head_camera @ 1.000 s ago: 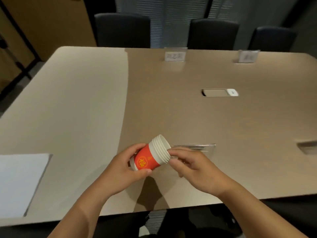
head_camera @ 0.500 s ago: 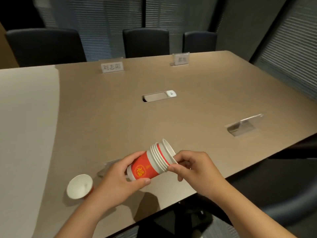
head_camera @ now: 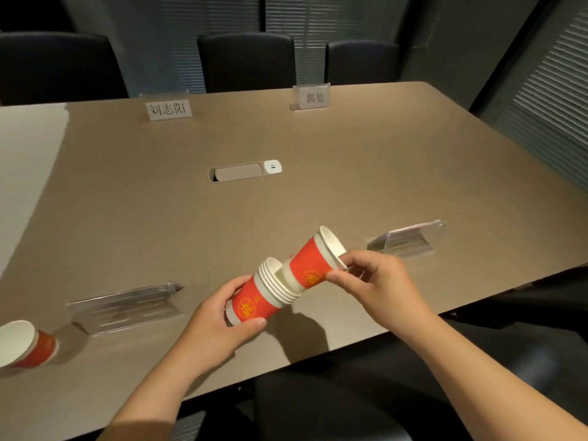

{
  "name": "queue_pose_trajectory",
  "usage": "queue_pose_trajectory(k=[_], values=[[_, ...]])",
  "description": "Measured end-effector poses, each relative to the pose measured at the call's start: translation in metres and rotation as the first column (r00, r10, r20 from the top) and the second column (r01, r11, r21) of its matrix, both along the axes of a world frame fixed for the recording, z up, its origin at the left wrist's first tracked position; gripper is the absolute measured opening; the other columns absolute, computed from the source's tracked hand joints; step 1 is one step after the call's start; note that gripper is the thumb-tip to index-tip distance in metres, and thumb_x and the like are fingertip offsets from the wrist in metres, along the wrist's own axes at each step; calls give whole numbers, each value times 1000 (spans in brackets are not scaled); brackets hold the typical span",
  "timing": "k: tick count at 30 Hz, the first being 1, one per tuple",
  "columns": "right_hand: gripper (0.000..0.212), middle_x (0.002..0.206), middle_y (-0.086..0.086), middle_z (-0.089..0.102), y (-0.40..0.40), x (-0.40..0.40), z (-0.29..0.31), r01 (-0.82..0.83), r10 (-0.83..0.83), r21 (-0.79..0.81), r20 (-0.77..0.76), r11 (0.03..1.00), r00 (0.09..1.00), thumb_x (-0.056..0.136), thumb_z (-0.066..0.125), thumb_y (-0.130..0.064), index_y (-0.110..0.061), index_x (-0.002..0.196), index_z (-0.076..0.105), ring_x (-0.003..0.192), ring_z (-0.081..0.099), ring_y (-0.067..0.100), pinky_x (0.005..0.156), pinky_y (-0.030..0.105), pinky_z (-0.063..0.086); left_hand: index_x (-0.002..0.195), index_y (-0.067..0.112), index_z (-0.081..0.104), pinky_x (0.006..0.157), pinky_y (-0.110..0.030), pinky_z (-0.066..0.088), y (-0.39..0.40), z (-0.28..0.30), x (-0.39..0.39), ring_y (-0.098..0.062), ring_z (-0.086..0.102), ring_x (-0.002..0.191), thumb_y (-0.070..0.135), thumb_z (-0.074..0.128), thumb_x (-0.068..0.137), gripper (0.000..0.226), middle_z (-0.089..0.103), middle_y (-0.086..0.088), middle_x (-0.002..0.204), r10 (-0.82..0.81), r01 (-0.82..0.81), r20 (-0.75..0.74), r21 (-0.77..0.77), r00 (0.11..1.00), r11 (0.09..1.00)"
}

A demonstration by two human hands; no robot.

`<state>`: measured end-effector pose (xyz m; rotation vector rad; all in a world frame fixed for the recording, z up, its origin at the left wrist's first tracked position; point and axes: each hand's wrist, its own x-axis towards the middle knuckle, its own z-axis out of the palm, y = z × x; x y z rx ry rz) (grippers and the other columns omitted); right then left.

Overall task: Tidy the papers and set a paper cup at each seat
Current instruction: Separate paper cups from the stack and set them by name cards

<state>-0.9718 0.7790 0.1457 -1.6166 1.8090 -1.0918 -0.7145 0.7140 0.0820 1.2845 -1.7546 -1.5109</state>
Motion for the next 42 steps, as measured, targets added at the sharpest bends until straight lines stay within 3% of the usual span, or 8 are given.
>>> queue_pose_trajectory(k=[3,6,11,17,22,26,31,42], values=[[8,68,-15,59,-11,-33,-26,-5,-23,-102,-273,995,962,79,80,-16,-18,85,76,58,50,3,59,12,38,111,50,61,79,-32,60,1,-4,-1,-17,71,97,28,85,55,65,70,3,113,81,-81,7,15,997,997],[10,85,-2,72,-29,-46,-74,0,15,34,-459,999,888,83,74,-15,-21,91,75,77,66,22,66,35,54,116,40,60,77,-23,58,-3,-5,-1,-12,71,97,18,84,59,66,70,2,113,127,-127,6,24,992,992],[30,120,9,61,-41,-34,-122,109,230,556,-503,824,833,93,54,-35,-30,120,66,106,63,33,90,36,52,120,41,60,87,-32,59,-6,0,-8,-15,69,103,10,86,68,66,69,5,116,75,-75,-2,40,997,996],[40,135,0,58,-38,-48,-113,97,200,502,-504,860,840,93,55,-22,-29,133,55,121,56,23,96,38,50,116,50,59,85,-34,60,-14,5,-24,-14,68,105,17,86,69,64,68,10,116,-4,3,10,14,1000,1000],[19,104,-8,65,-15,-53,-51,88,-69,87,-207,992,976,95,57,-16,-22,108,69,83,60,6,76,23,50,116,48,59,76,-22,58,-18,13,-50,-9,68,102,10,86,70,65,69,11,113,-91,91,-2,-18,996,996],[24,101,-9,68,19,-52,7,-183,141,201,205,962,969,99,52,-17,-20,116,69,67,60,2,64,13,44,117,51,58,80,-25,58,-4,20,-84,-8,67,102,17,86,69,65,68,20,111,-178,179,20,-47,984,983],[18,67,4,67,57,-93,17,-171,175,239,3,956,985,98,53,-21,-22,102,71,59,59,8,61,17,45,122,49,58,77,-21,57,19,31,-146,-9,66,106,19,87,69,67,67,16,116,-260,263,43,-86,965,961],[22,52,-17,56,153,-296,28,78,-82,65,66,995,994,73,83,-19,-26,62,66,51,47,-1,53,15,34,115,38,62,89,-26,53,106,43,-344,-4,68,103,31,89,58,64,71,16,111,-286,286,19,-123,958,950]])
